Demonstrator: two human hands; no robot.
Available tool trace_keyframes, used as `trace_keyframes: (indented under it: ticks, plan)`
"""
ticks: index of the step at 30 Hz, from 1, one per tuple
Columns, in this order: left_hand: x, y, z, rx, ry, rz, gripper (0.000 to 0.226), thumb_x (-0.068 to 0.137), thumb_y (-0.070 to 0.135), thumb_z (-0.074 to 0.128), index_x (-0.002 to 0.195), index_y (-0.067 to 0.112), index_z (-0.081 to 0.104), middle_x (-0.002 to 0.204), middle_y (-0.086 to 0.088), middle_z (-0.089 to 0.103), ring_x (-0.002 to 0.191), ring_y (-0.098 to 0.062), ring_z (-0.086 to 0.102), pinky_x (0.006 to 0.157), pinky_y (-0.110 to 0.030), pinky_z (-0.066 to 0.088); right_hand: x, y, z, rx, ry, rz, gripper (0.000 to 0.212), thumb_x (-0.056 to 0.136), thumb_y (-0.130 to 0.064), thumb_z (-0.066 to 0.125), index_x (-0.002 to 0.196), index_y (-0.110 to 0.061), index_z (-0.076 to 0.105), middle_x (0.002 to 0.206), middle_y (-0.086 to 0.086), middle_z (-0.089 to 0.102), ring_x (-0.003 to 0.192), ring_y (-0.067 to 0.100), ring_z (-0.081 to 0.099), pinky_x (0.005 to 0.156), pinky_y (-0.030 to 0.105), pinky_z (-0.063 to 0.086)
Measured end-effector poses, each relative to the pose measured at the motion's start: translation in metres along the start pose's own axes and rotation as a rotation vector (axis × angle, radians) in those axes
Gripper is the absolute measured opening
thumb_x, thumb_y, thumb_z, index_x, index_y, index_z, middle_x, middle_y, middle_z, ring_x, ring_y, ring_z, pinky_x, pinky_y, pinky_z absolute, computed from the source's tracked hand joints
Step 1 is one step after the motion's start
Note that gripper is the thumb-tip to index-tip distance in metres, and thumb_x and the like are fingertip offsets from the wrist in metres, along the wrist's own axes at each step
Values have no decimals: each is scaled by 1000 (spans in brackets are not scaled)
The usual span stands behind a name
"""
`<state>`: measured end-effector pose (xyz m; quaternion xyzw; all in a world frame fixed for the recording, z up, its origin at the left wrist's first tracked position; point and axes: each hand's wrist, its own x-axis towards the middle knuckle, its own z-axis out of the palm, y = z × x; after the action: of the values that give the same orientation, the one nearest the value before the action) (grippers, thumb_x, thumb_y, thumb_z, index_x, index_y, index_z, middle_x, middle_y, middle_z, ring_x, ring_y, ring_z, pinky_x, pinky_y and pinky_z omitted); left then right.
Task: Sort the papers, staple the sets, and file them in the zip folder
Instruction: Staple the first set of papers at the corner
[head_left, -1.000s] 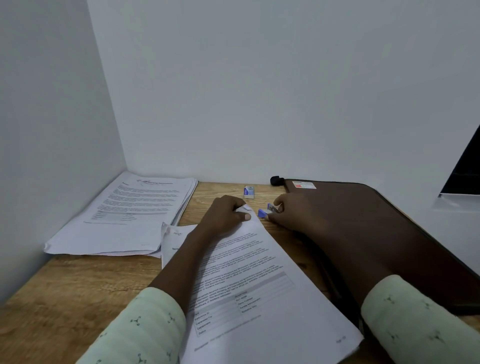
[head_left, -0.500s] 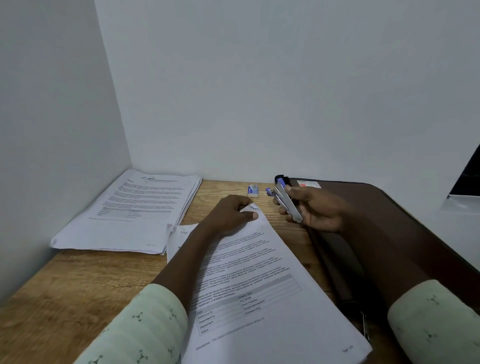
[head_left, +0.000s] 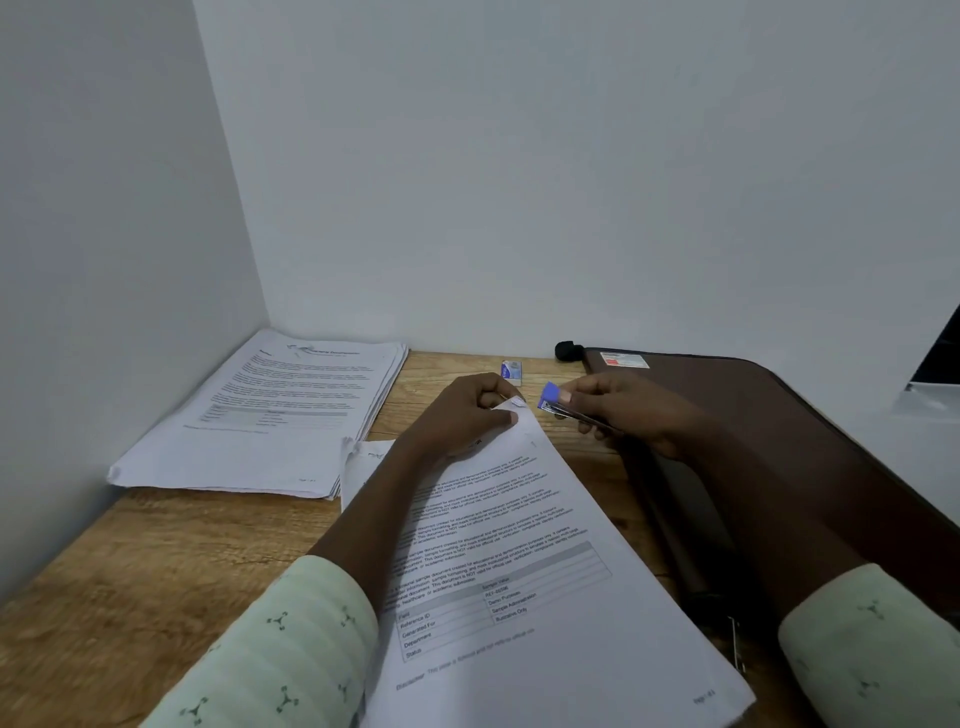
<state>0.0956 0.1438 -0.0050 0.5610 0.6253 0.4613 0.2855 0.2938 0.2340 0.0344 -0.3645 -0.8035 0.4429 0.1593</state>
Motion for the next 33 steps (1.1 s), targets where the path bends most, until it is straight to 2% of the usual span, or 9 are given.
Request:
trace_keyframes:
  ticks: [5, 9, 13, 17, 21, 25, 27, 31, 33]
  plan:
    - [0, -1, 2, -24, 33, -26, 18, 87, 3, 65, 102, 12, 64, 66, 10, 69, 58, -2, 58, 58, -20, 42, 4, 3, 0, -193, -23, -65, 23, 93, -33, 65, 112, -23, 73, 102, 2, 73, 80, 11, 61, 75, 31, 49]
    - [0, -3, 3, -29, 45, -40, 17, 86, 4, 67, 102, 10, 64, 69, 9, 71, 62, -3, 61, 61, -22, 43, 6, -1, 0, -186, -93, -51, 21, 92, -29, 67, 112, -27, 74, 101, -1, 74, 82, 8, 60, 75, 25, 49]
    - [2, -4, 2, 5, 46, -33, 17, 86, 5, 68, 101, 12, 64, 71, 7, 71, 60, -1, 60, 57, -21, 42, 11, -2, 1, -173, -145, -3, 19, 91, -31, 67, 107, -24, 76, 102, 1, 75, 84, 10, 60, 76, 27, 47]
    - [3, -6, 3, 18, 51, -14, 20, 80, 9, 75, 97, 13, 66, 82, 2, 72, 71, -6, 63, 66, -25, 47, 16, -5, 4, -180, -182, 37, 23, 84, -40, 72, 101, -26, 78, 100, -6, 76, 93, 10, 63, 83, 27, 48]
    - [3, -9, 3, -23, 50, -1, 15, 79, 7, 76, 91, 13, 69, 85, -8, 73, 73, -10, 62, 70, -29, 46, 20, -11, 10, -200, -166, 47, 23, 83, -39, 73, 98, -22, 78, 98, -4, 75, 86, 6, 61, 75, 20, 45]
    - [4, -13, 2, -14, 57, 1, 10, 83, 7, 71, 91, 13, 71, 89, -12, 74, 72, -10, 61, 70, -30, 45, 23, -10, 14, -186, -134, 56, 19, 83, -34, 74, 95, -20, 77, 98, 0, 75, 87, 11, 62, 84, 27, 48]
    - [5, -12, 1, 9, 52, 17, 8, 85, 19, 70, 93, 16, 72, 89, -13, 74, 75, -12, 60, 73, -31, 44, 23, -10, 16, -189, -124, 64, 21, 85, -31, 73, 98, -15, 77, 102, 4, 75, 90, 13, 62, 89, 31, 50]
    - [3, -5, -4, 81, -54, -15, 24, 85, 37, 75, 98, 16, 74, 70, 5, 72, 64, 0, 58, 65, -20, 41, 20, -9, 20, -203, -68, 9, 16, 87, -21, 72, 100, -11, 77, 98, 5, 75, 88, 11, 61, 81, 25, 49]
    - [5, -2, -4, 126, -91, -21, 26, 81, 34, 79, 98, 15, 76, 77, 7, 74, 69, -3, 62, 67, -22, 44, 19, -7, 21, -233, -45, -23, 14, 87, -19, 72, 98, -12, 78, 94, 4, 75, 86, 11, 62, 80, 27, 50]
